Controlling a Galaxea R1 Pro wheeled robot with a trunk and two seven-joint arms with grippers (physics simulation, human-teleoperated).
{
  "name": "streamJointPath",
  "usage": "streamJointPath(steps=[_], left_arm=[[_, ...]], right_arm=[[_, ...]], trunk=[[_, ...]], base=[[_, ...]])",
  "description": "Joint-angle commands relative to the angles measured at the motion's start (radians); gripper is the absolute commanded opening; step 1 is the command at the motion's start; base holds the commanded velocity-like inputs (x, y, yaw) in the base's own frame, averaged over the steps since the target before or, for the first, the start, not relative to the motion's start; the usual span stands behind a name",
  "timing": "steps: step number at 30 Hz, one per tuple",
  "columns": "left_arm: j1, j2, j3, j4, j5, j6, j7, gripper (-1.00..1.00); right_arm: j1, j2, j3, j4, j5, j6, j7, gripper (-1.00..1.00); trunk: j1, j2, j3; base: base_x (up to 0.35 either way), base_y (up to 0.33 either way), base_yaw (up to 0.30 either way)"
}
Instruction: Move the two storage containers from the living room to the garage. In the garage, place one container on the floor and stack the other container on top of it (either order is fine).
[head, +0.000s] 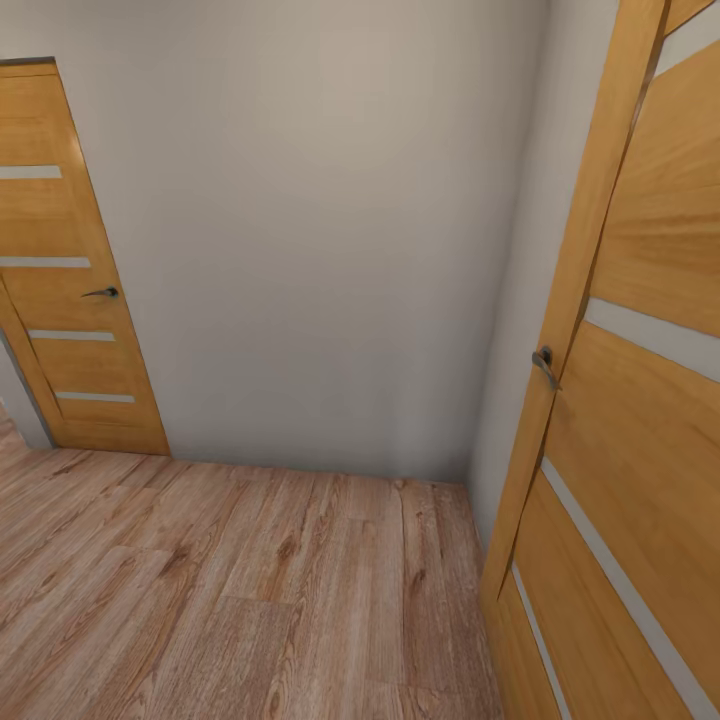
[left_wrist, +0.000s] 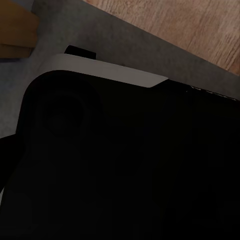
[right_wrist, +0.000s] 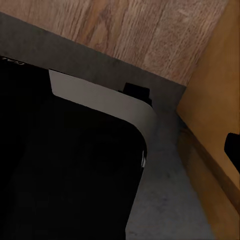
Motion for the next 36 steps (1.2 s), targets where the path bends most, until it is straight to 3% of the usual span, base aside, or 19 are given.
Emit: streamJointPath(steps=[1, 18, 36], left_arm=[[0.0, 0.0, 0.001, 0.0, 0.004, -0.002, 0.001, 1.0], [0.0, 0.001, 0.001, 0.001, 0.006, -0.001, 0.001, 1.0], [0.0, 0.001, 0.001, 0.003, 0.006, -0.001, 0.002, 1.0]], right_arm=[[-0.001, 0.0, 0.008, 0.003, -0.011, -0.006, 0.005, 1.0], [0.0, 0.002, 0.009, 0.003, -0.011, -0.008, 0.005, 1.0], [0.0, 0.002, 0.009, 0.004, -0.009, -0.008, 0.005, 1.0]], trunk=[[0.0, -0.001, -0.001], [0.0, -0.001, -0.001], [0.0, -0.001, -0.001]], base=[[0.0, 0.0, 0.0], [0.024, 0.0, 0.0], [0.301, 0.0, 0.0]])
